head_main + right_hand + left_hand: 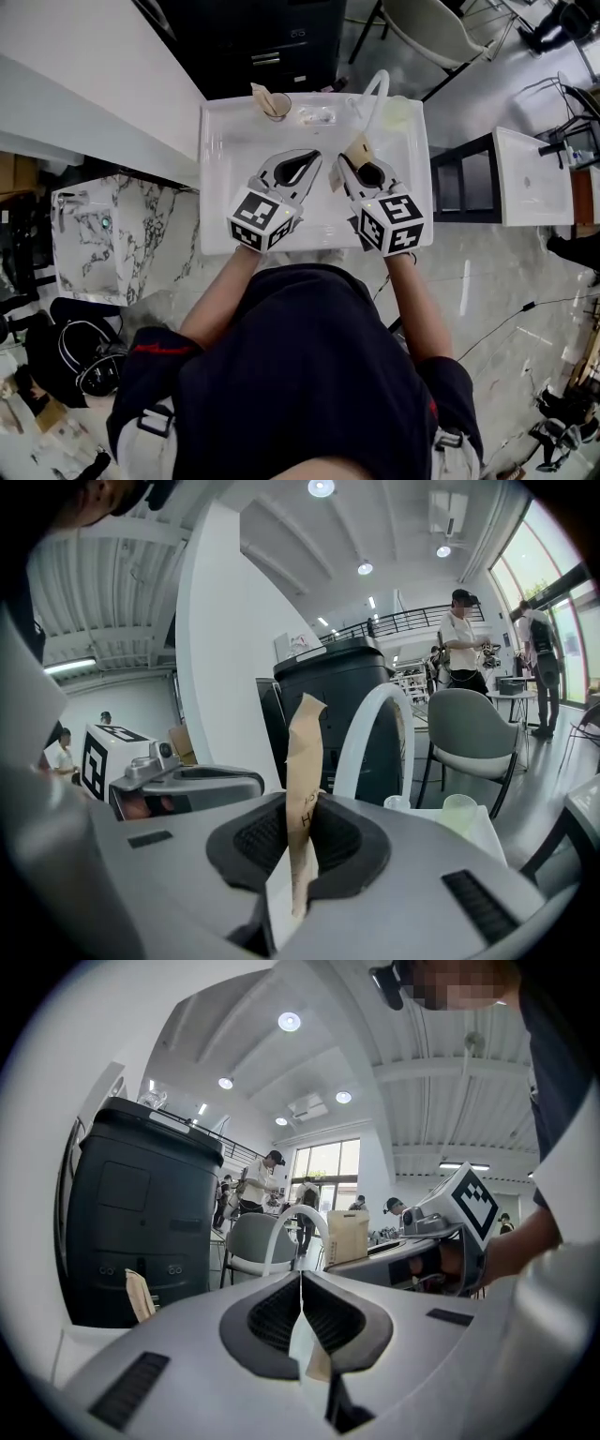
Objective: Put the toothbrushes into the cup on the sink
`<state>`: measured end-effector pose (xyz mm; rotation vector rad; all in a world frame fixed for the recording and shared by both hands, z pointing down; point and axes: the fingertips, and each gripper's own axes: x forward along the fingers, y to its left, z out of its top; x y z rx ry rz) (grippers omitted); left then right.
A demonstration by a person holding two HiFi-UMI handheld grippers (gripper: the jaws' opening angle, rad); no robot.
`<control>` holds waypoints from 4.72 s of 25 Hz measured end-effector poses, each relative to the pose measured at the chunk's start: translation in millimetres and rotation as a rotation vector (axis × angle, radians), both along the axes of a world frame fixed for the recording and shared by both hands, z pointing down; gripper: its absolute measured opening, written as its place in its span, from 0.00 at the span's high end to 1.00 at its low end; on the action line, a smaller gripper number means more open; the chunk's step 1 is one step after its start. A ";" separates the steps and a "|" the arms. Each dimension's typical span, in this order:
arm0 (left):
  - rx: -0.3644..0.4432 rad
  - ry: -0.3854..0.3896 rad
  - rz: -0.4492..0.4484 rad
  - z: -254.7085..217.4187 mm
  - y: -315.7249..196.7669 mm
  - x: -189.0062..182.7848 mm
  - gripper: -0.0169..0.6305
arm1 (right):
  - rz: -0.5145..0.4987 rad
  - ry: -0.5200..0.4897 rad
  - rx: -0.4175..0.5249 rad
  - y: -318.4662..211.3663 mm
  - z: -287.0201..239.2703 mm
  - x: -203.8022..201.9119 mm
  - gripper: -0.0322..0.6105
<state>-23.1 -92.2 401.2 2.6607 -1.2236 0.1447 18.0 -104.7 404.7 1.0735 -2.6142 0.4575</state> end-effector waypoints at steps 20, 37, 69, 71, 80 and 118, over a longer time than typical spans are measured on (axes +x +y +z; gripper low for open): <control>-0.012 -0.008 0.116 2.2 -0.8 85.8 0.95 | 0.116 -0.011 -0.030 -6.7 6.9 86.6 0.85; -0.044 -0.025 0.136 15.6 -8.6 146.7 0.95 | 0.145 -0.019 -0.059 -22.1 21.4 149.1 0.85; -0.117 -0.033 0.073 52.1 -68.1 203.4 0.95 | 0.058 -0.008 -0.118 -94.2 57.6 197.1 0.85; -0.122 -0.035 0.069 54.6 -72.9 203.5 0.95 | 0.051 -0.007 -0.120 -101.6 59.6 196.2 0.85; -0.152 -0.030 0.036 67.1 -94.3 199.4 0.95 | 0.024 -0.009 -0.114 -134.5 60.9 188.4 0.85; -0.243 0.003 -0.003 98.4 -112.7 204.9 0.95 | 0.015 -0.015 0.048 -252.4 27.6 168.5 0.85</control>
